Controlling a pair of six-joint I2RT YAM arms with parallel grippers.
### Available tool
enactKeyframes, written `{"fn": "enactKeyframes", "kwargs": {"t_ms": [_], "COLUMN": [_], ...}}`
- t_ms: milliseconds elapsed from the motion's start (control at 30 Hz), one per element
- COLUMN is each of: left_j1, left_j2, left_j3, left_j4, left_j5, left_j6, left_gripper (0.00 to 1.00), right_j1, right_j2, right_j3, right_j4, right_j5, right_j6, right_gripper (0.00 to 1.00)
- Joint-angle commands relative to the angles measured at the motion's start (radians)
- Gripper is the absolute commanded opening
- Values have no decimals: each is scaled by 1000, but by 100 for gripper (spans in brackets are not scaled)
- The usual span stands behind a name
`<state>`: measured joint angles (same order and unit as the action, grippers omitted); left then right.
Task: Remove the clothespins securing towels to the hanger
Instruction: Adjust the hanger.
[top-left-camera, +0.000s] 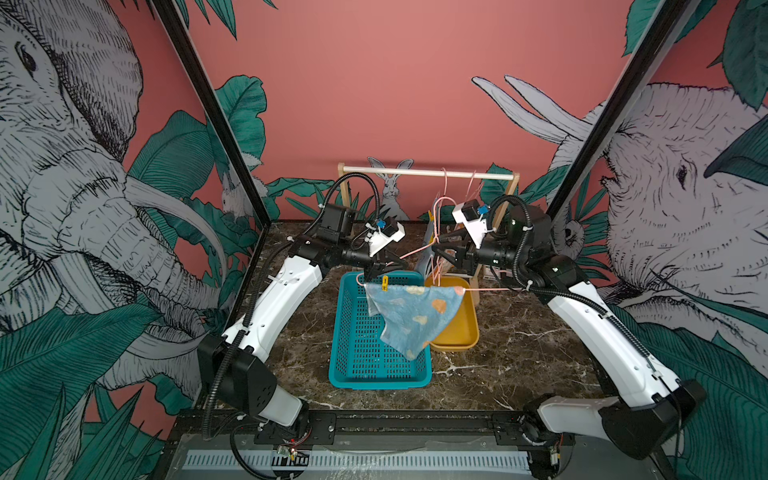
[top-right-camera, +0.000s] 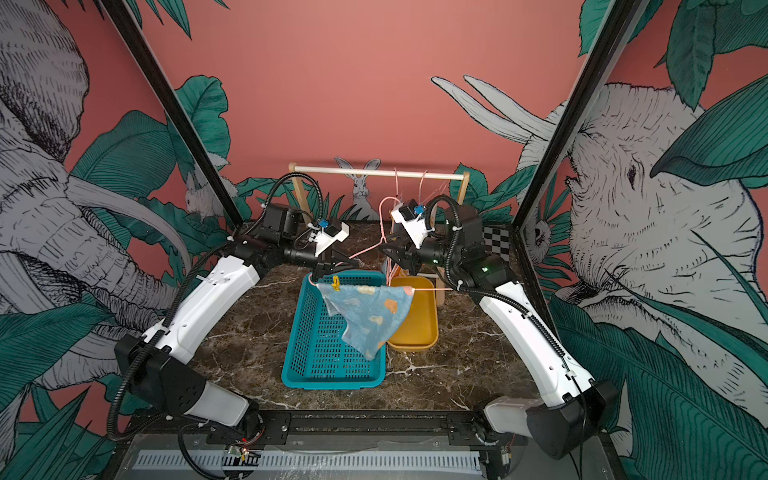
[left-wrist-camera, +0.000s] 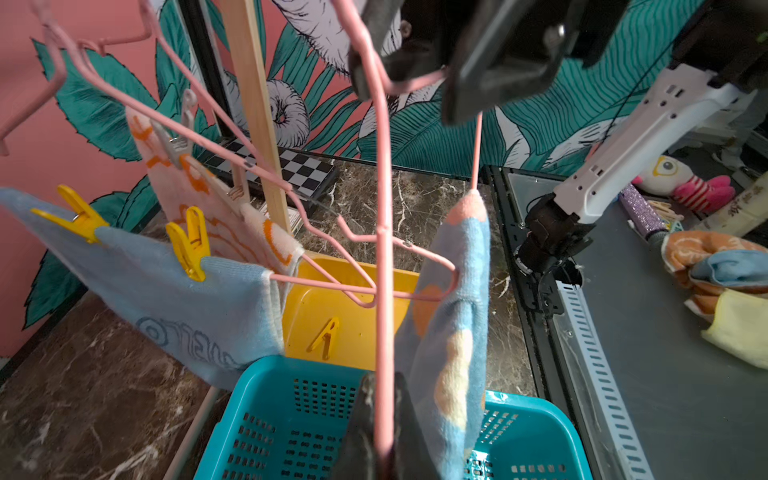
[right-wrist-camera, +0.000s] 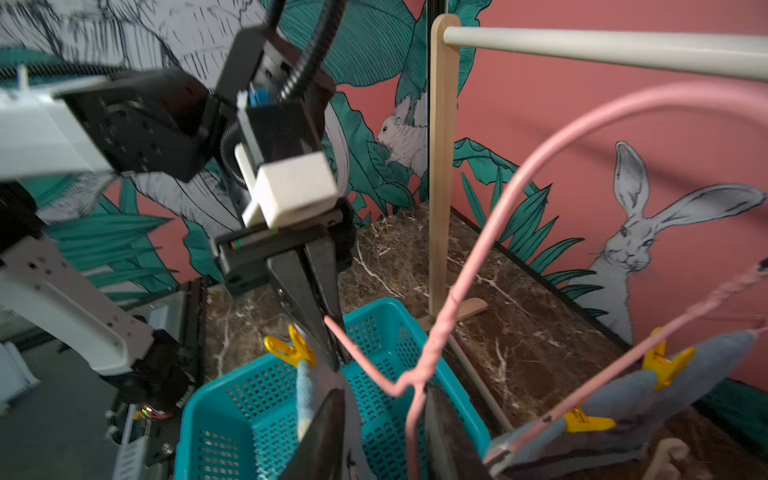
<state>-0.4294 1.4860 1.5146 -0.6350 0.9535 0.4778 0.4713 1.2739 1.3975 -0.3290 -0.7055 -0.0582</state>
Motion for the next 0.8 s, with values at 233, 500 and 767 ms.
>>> {"fn": "enactKeyframes", "kwargs": {"t_ms": [233,500,767], "left_j1": [12,11,12], "left_j2": [-172,-170,-157], "left_j3": [-28,31,40], "left_j4": [54,-19,-7], "left_j5": [-143,-122,-101], "left_j6": [-103,-125,-174], "left_gripper": [0,0,0], "right_j1": [13,24,108], "right_j2": [-168,-227,-202], "right_j3": [-101,-182,-209], "right_j4": [28,95,146], "right_j5": [105,-42,-68], "right_j6": [-57,-60,-81], "right_gripper": [61,62,61]}}
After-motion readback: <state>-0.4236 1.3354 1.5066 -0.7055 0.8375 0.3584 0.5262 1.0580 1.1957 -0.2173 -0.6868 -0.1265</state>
